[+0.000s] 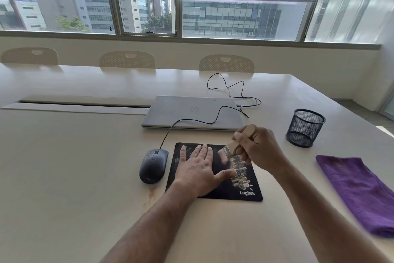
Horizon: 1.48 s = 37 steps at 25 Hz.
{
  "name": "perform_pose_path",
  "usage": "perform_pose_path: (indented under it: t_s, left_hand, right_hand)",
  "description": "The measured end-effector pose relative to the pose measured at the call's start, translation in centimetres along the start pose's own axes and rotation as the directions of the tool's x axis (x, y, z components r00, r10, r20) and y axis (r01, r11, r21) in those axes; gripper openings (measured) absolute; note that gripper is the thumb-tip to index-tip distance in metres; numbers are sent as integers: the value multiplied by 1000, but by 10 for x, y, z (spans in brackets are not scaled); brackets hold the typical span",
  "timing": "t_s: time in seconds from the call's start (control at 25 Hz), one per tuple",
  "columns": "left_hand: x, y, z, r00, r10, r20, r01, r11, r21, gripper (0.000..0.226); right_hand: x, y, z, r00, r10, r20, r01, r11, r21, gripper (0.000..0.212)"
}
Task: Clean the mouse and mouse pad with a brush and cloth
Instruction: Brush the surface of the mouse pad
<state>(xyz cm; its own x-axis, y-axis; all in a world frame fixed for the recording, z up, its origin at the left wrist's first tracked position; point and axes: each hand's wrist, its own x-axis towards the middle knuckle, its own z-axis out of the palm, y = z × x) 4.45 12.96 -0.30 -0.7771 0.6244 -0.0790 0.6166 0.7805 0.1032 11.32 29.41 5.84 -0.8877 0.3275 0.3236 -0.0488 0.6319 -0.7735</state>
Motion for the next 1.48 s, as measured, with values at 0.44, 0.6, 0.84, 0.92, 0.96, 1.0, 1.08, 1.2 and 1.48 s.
perform_pose_path:
  t_s: [0.44,0.6,0.84,0.92,0.96,1.0,1.08,1.2,1.48]
  left_hand:
    - [5,1,2,998,-6,-56,4,999,-39,70]
    - [7,1,2,996,-5,-93,2,1000,-30,58]
    - [9,4,1,988,4,-154,-8,1000,-24,54]
    - [8,4,1,988,4,-155,-9,1000,-29,54]
    - [8,4,1,988,4,-156,-9,1000,-29,54]
    - [8,4,1,988,4,-156,-9,1000,-27,54]
    - [9,4,0,988,6,-154,-10,1000,-29,54]
    - [8,4,0,990,5,-144,-10,999,-34,54]
    - [9,5,1,987,9,-158,-13,1000,-25,54]
  right_hand:
    - [-7,3,4,998,62,6,-62,998,-2,20]
    - [-4,1,-6,995,98,32,-98,995,-6,22]
    - [-7,6,1,997,74,33,-73,996,-43,21]
    - [-3,6,-5,994,102,44,-101,994,-33,21]
    - [-1,8,-7,995,100,-7,-100,995,0,21]
    - [1,10,-7,993,93,-73,-90,995,39,21]
    - [4,12,0,985,69,-158,-61,997,57,21]
    - [9,13,9,996,24,-86,-32,996,-84,25]
    - [14,15,3,988,25,-150,-38,996,-84,23]
